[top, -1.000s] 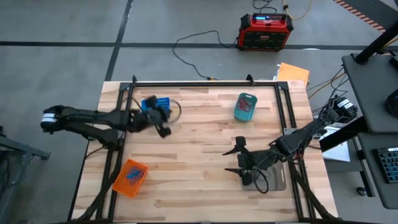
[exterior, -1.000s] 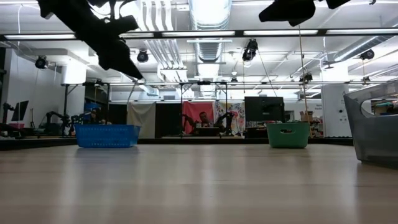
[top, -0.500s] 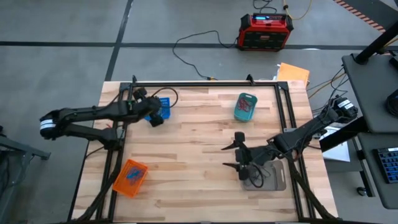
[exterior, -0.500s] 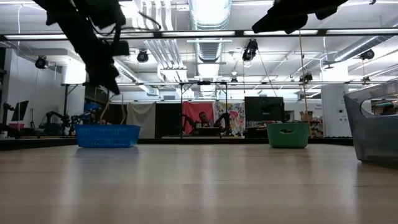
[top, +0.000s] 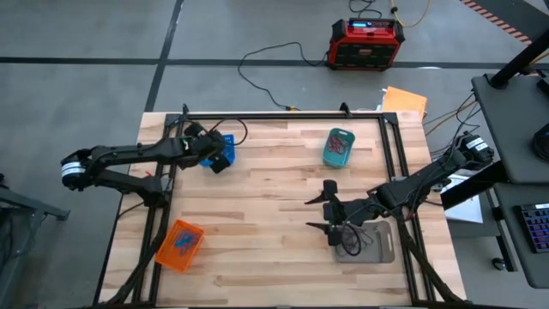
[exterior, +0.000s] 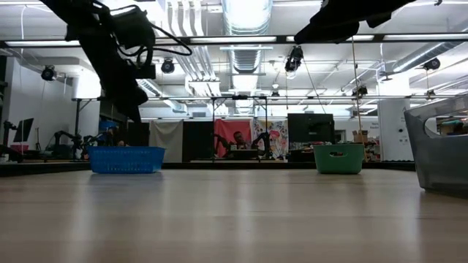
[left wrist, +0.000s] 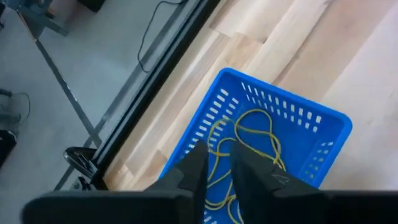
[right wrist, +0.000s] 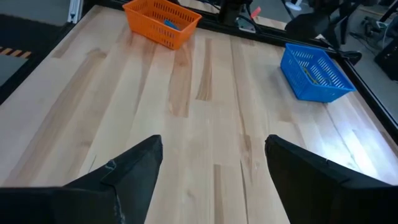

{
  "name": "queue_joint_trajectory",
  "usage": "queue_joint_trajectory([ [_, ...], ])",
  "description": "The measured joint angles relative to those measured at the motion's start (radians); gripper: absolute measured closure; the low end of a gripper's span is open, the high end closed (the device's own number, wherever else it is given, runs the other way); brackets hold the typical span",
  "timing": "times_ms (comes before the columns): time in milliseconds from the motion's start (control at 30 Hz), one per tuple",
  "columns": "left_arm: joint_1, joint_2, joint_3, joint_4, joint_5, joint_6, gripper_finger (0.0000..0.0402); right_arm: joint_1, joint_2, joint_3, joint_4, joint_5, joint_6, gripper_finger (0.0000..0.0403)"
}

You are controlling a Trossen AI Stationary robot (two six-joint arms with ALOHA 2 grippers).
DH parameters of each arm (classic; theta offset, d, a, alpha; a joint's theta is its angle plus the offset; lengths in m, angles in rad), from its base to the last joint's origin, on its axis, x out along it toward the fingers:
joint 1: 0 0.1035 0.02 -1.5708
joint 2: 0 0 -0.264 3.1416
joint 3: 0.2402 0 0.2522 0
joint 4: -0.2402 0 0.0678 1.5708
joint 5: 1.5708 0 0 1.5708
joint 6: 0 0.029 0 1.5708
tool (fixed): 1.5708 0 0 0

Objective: Sort rubber bands into baskets
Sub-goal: Return to Home Position

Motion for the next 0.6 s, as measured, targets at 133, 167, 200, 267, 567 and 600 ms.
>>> queue_joint_trajectory([
  [133, -0.011, -0.004, -0.002, 0.002, 0.007, -0.037, 0.0314, 0.0, 0.001, -0.004, 0.0, 0.0, 0.0, 0.0124],
  [167, -0.018, -0.007, -0.002, 0.002, 0.02, -0.057, 0.0304, 0.0, 0.001, -0.005, 0.0, 0.0, 0.0, 0.0124],
  [200, -0.029, -0.009, -0.002, 0.005, 0.042, -0.084, 0.0296, 0.0, 0.001, -0.008, 0.001, 0.0, 0.001, 0.0125],
  [267, -0.066, -0.013, -0.004, 0.032, 0.102, -0.148, 0.0284, 0.0, 0.001, -0.017, 0.014, 0.0, 0.001, 0.0127],
  [567, -0.513, -0.014, -0.17, 0.771, 0.139, -0.104, 0.0271, -0.003, 0.002, -0.191, 0.372, -0.004, -0.068, 0.0133],
  [600, -0.56, -0.014, -0.186, 0.857, 0.133, -0.06, 0.0271, -0.006, 0.002, -0.213, 0.426, -0.005, -0.081, 0.0133],
])
